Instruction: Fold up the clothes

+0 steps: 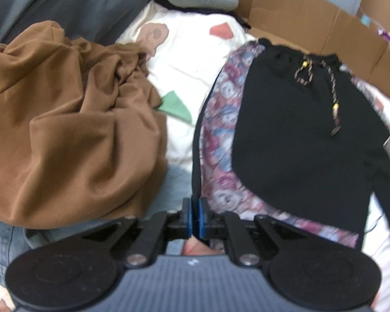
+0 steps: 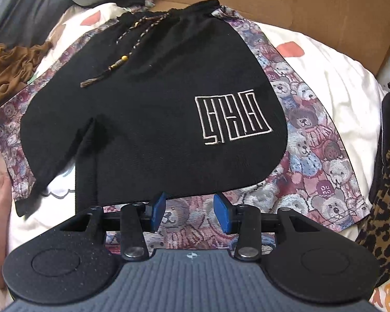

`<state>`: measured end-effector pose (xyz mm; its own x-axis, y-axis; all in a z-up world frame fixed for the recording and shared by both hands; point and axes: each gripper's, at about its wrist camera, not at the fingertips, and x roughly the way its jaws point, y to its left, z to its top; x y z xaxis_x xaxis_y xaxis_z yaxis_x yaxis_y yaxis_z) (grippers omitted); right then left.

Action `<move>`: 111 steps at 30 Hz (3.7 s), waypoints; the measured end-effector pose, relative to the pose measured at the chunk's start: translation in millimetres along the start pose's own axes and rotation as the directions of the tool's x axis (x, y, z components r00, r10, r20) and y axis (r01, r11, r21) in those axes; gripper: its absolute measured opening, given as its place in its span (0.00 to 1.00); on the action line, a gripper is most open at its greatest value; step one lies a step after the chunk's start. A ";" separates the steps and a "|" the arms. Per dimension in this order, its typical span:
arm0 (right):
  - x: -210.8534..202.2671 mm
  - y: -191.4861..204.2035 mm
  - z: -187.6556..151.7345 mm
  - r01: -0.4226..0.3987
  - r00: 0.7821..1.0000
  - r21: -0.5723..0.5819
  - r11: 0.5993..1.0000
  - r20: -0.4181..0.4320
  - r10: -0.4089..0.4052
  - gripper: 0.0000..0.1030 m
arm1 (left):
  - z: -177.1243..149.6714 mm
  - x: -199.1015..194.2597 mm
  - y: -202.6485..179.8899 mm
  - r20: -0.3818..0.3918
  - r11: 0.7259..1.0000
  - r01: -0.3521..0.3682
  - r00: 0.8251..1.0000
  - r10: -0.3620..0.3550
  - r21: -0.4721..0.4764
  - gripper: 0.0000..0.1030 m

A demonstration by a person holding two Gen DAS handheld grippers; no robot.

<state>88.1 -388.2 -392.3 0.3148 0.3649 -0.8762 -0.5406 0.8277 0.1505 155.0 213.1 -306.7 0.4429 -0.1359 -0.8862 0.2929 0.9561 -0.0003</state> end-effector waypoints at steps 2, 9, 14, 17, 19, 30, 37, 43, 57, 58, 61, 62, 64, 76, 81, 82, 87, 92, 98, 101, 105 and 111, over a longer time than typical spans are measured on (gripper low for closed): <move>-0.2 0.6 -0.3 -0.017 1.000 0.005 1.000 -0.001 0.017 0.46 | 7.3 -3.8 -6.2 0.004 1.000 0.025 1.000 -0.025 -0.014 0.05; -2.1 9.2 -1.1 -0.079 0.997 -0.010 0.997 0.015 0.079 0.49 | 29.9 -10.5 -32.8 0.011 0.991 0.129 0.992 -0.129 -0.039 0.05; -3.8 14.1 0.9 -0.076 0.996 -0.030 0.997 0.041 0.077 0.60 | 44.0 -9.9 -55.3 0.001 0.979 0.200 0.980 -0.200 -0.046 0.05; -4.4 13.6 3.5 -0.053 0.997 -0.029 0.998 0.060 0.055 0.65 | 50.5 -7.3 -67.3 -0.009 0.971 0.231 0.973 -0.232 -0.065 0.05; -3.4 13.3 4.8 -0.046 0.997 -0.020 0.999 0.061 0.047 0.73 | 55.2 -3.6 -74.8 -0.015 0.962 0.254 0.966 -0.256 -0.096 0.05; -7.1 18.8 19.9 -0.118 0.984 0.001 0.993 0.133 0.117 0.79 | 76.1 24.3 -129.2 -0.082 0.927 0.333 0.933 -0.350 -0.171 0.05; -5.4 29.3 33.1 -0.188 0.970 -0.025 0.982 0.154 0.190 0.78 | 71.3 39.9 -166.3 -0.139 0.912 0.370 0.908 -0.395 -0.175 0.04; 2.8 42.7 47.6 -0.229 0.960 -0.048 0.972 0.157 0.233 0.78 | 70.5 37.9 -208.8 -0.153 0.895 0.431 0.883 -0.445 -0.114 0.04; 4.0 55.9 61.1 -0.371 0.910 -0.075 0.926 0.171 0.379 0.78 | 72.1 38.4 -281.6 -0.184 0.849 0.529 0.833 -0.521 -0.012 0.04; 3.3 55.6 61.0 -0.374 0.908 -0.072 0.925 0.176 0.380 0.78 | 73.6 38.7 -285.0 -0.185 0.846 0.533 0.830 -0.526 -0.012 0.04; 0.7 53.4 61.2 -0.380 0.903 -0.057 0.923 0.194 0.384 0.78 | 78.1 38.6 -297.9 -0.183 0.837 0.547 0.823 -0.538 0.000 0.04; 0.1 52.1 62.0 -0.379 0.902 -0.051 0.924 0.200 0.382 0.78 | 79.5 38.0 -302.0 -0.181 0.832 0.554 0.819 -0.544 0.004 0.04; -1.4 49.1 63.3 -0.379 0.901 -0.039 0.925 0.212 0.378 0.78 | 82.1 36.7 -308.9 -0.181 0.822 0.569 0.809 -0.559 0.002 0.04; -0.5 27.8 63.7 -0.375 0.903 0.095 0.922 0.262 0.341 0.71 | 90.9 37.5 -326.9 -0.155 0.798 0.597 0.784 -0.602 -0.079 0.04; 2.4 23.3 68.0 -0.354 0.910 0.137 0.925 0.277 0.307 0.64 | 93.7 38.4 -328.1 -0.153 0.790 0.602 0.775 -0.613 -0.119 0.04; 2.9 22.6 68.5 -0.349 0.912 0.143 0.926 0.280 0.300 0.64 | 93.3 38.5 -329.9 -0.157 0.789 0.603 0.773 -0.614 -0.119 0.04; 5.3 24.7 71.2 -0.325 0.919 0.153 0.933 0.284 0.274 0.53 | 91.7 37.6 -341.1 -0.173 0.772 0.624 0.753 -0.635 -0.121 0.04; 8.2 27.5 69.7 -0.293 0.929 0.130 0.947 0.275 0.249 0.11 | 85.3 40.6 -348.4 -0.196 0.746 0.650 0.720 -0.666 -0.146 0.05; 13.9 17.3 63.1 -0.259 0.942 0.166 0.951 0.260 0.211 0.01 | 87.5 43.3 -334.4 -0.183 0.729 0.656 0.706 -0.684 -0.193 0.13; 15.9 13.3 61.0 -0.249 0.947 0.183 0.951 0.252 0.199 0.01 | 85.7 45.3 -323.7 -0.166 0.769 0.617 0.751 -0.639 -0.167 0.29; 17.0 4.5 57.5 -0.236 0.952 0.216 0.947 0.249 0.180 0.01 | 83.4 59.3 -302.6 -0.182 0.805 0.553 0.787 -0.589 -0.213 0.29; 8.7 -10.5 53.0 -0.230 0.952 0.249 0.941 0.258 0.165 0.01 | 85.9 66.8 -275.6 -0.170 0.850 0.478 0.839 -0.516 -0.220 0.29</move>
<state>137.8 -371.1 -377.2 0.4115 0.5937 -0.6915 -0.3867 0.8008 0.4574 176.6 -81.7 -326.0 0.0767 -0.5638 -0.8223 0.2744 0.8048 -0.5262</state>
